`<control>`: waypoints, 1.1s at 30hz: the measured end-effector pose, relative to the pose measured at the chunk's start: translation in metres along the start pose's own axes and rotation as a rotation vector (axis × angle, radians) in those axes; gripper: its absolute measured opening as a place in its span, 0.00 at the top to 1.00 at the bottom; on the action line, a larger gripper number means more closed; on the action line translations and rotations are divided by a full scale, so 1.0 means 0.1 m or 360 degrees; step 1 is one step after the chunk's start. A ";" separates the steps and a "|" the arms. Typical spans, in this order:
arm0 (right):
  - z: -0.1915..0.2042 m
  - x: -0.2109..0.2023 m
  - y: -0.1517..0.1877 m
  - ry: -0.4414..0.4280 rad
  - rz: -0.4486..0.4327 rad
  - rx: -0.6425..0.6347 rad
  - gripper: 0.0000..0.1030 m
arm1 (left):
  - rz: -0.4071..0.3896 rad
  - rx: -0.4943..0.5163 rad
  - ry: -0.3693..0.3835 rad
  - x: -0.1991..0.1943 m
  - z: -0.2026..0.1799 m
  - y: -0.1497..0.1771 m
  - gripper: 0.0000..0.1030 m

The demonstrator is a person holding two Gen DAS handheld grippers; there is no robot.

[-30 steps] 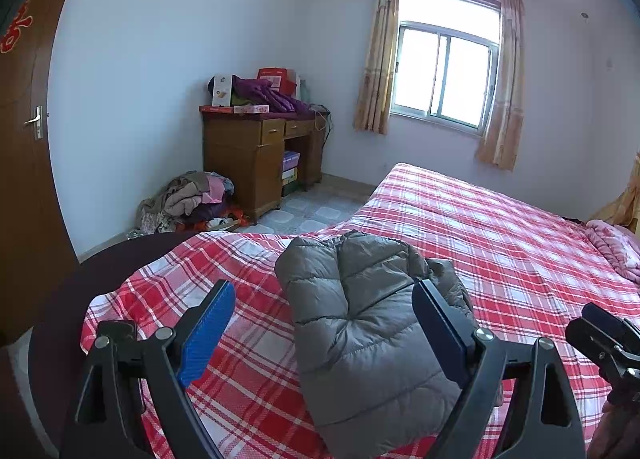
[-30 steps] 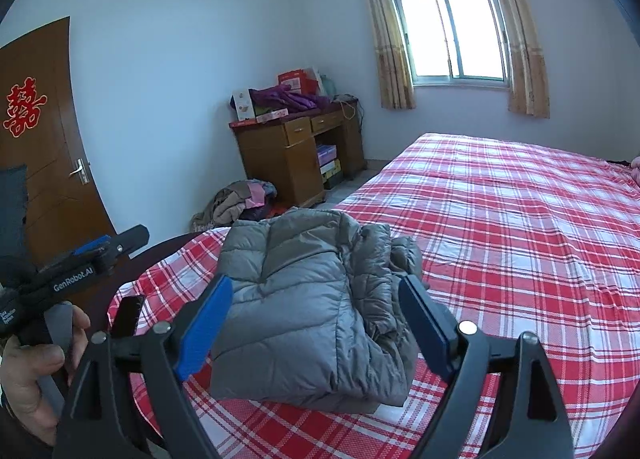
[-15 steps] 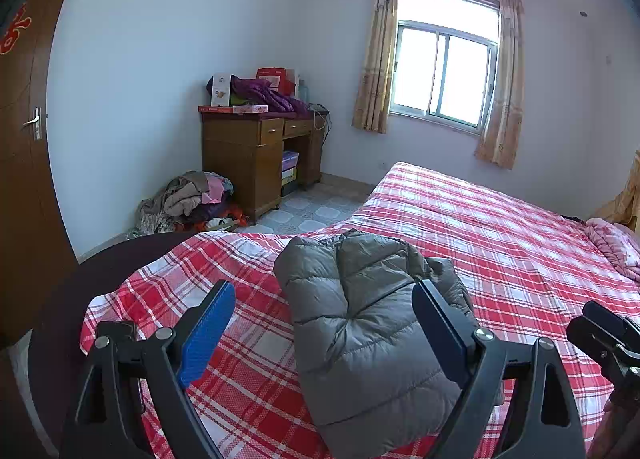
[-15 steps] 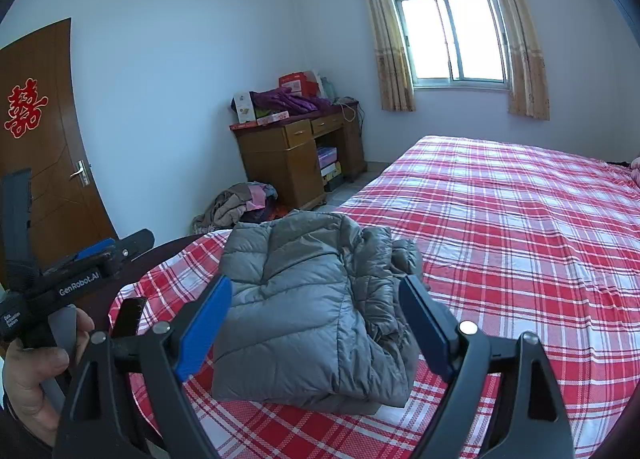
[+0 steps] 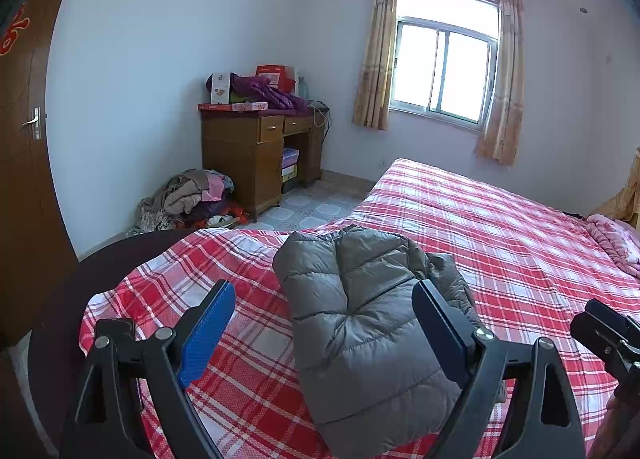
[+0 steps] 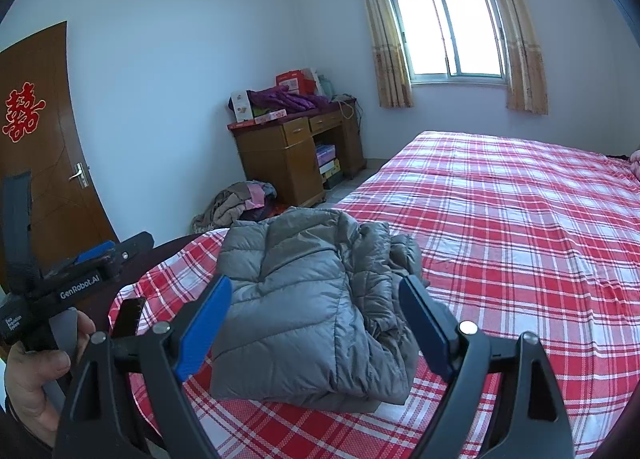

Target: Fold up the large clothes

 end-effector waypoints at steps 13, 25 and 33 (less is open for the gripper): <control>-0.03 -0.05 -0.03 0.0010 -0.0042 0.0000 0.13 | 0.0016 0.0003 0.0034 0.04 -0.03 0.01 0.12; -0.04 -0.04 -0.02 0.0011 -0.0043 -0.0006 0.12 | 0.0059 0.0038 0.0028 0.12 -0.04 0.06 0.11; -0.09 -0.01 0.02 0.0010 -0.0019 -0.0002 0.12 | 0.0002 0.0145 -0.0014 0.11 -0.15 0.10 0.08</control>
Point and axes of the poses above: each gripper's, at about its wrist camera, not at the fingertips, and x roughly the way its jaws point, z to its left, y to its underside, the point moved 5 cm from there along x, roughly the way its jaws point, and after that the axes turned 1 degree about y, right-handed, at the moved point
